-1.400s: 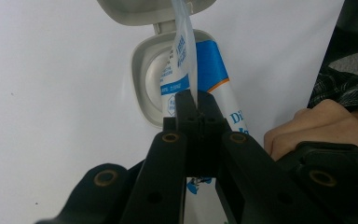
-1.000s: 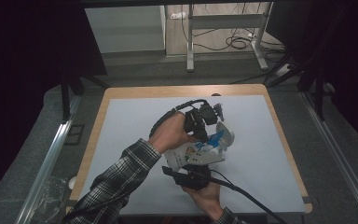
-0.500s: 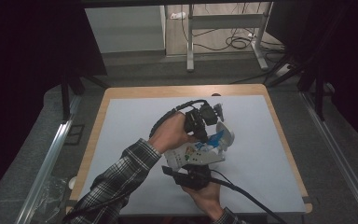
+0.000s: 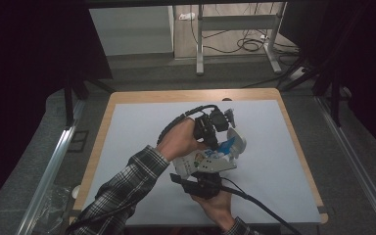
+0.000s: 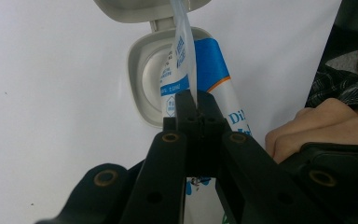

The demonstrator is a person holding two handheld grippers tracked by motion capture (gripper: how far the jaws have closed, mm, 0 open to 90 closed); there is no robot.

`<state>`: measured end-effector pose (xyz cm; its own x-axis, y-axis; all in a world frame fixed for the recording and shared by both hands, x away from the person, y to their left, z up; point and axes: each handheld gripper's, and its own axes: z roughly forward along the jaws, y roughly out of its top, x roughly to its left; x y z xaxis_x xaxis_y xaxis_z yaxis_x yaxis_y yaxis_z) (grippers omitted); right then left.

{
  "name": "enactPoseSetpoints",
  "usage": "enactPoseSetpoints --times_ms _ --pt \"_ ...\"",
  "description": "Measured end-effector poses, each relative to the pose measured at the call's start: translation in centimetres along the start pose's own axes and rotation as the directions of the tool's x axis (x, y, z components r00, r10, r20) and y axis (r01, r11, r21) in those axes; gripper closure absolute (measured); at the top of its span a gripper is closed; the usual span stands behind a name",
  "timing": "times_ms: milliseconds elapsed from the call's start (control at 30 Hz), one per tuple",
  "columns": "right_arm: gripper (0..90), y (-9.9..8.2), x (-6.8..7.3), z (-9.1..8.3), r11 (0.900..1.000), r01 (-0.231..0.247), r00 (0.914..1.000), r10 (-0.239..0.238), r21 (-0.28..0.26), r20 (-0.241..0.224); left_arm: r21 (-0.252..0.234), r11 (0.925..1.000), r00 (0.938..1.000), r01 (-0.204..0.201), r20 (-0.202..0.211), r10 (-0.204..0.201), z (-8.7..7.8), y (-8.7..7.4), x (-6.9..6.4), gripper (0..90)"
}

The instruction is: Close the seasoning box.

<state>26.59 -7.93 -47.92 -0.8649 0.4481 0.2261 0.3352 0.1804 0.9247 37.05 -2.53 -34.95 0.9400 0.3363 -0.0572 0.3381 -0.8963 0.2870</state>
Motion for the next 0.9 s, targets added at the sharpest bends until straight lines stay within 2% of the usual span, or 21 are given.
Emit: enactPoseSetpoints --times_ms 900 --pt "66.2 0.19 0.05 -0.13 1.0000 0.000 1.0000 0.000 -0.007 0.002 0.001 1.0000 1.0000 0.001 0.004 -0.001 0.15 0.06 -0.04 90.0"
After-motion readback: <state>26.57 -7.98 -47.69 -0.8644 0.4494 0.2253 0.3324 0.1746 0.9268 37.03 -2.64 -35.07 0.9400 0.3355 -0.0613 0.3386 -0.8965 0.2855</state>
